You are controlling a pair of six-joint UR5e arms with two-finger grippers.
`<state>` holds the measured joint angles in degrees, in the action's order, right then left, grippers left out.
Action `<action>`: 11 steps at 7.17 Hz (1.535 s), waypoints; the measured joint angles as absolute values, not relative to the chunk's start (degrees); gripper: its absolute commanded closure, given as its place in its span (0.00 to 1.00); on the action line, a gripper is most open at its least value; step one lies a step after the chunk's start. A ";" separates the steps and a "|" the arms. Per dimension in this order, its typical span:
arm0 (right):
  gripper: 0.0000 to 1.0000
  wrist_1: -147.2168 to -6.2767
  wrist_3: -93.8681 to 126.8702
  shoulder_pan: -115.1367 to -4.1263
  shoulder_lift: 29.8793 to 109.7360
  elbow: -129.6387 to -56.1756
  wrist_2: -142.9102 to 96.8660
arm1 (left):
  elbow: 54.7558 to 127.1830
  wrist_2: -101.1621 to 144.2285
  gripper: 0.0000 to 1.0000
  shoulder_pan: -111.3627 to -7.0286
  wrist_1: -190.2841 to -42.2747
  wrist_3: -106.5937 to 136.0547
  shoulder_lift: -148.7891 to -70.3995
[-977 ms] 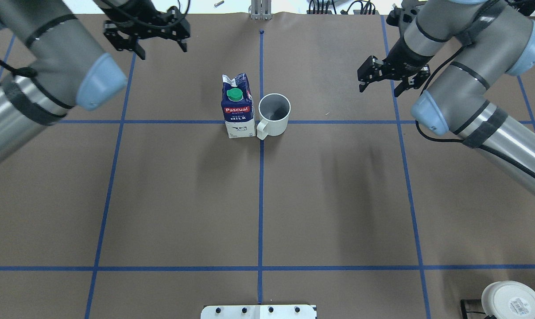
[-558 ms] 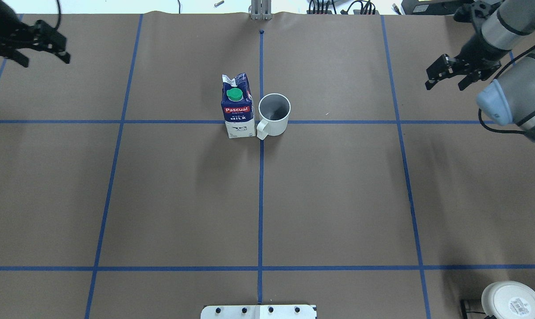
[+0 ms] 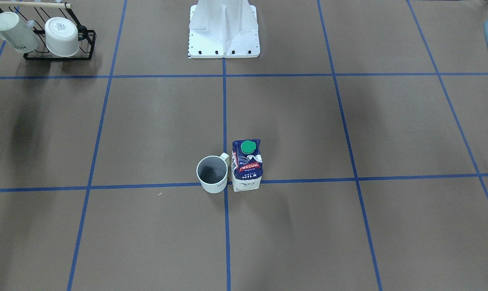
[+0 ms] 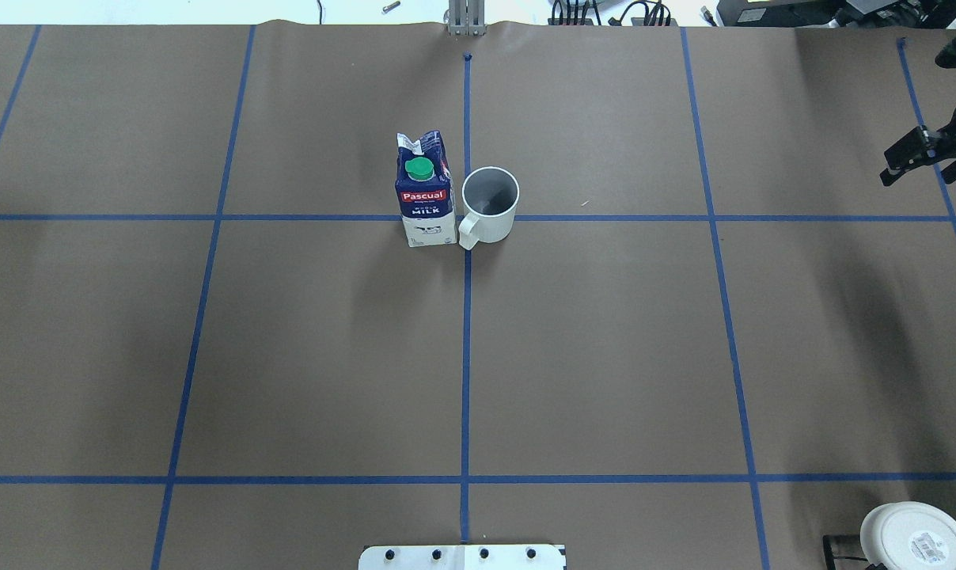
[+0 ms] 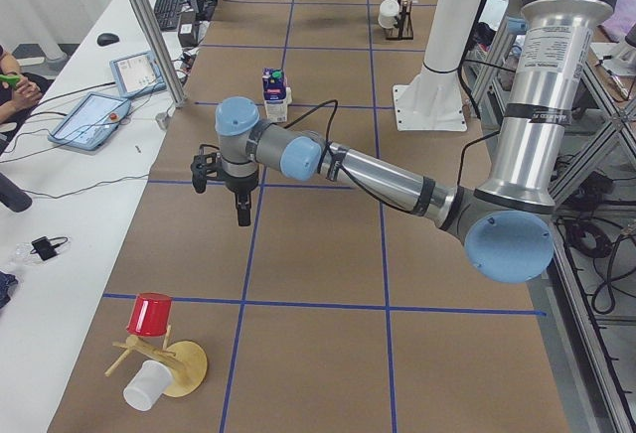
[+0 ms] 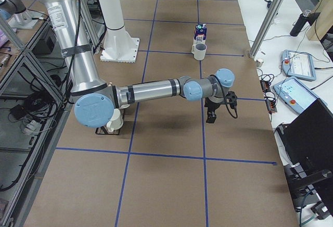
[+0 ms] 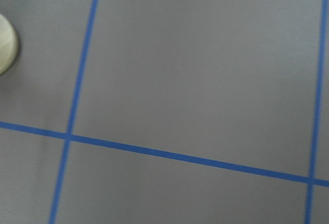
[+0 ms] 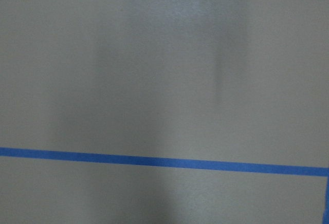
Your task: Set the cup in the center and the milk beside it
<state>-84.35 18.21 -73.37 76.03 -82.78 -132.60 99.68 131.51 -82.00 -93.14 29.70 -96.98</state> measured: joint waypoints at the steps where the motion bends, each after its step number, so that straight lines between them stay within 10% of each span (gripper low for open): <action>1: 0.00 -84.01 17.90 -73.97 76.77 -82.16 -130.75 | 98.54 131.55 0.01 -84.16 -96.01 23.70 -93.91; 11: 0.00 -93.69 12.41 -86.58 79.33 -82.56 -135.59 | 91.98 131.98 0.01 -86.61 -102.04 14.50 -85.88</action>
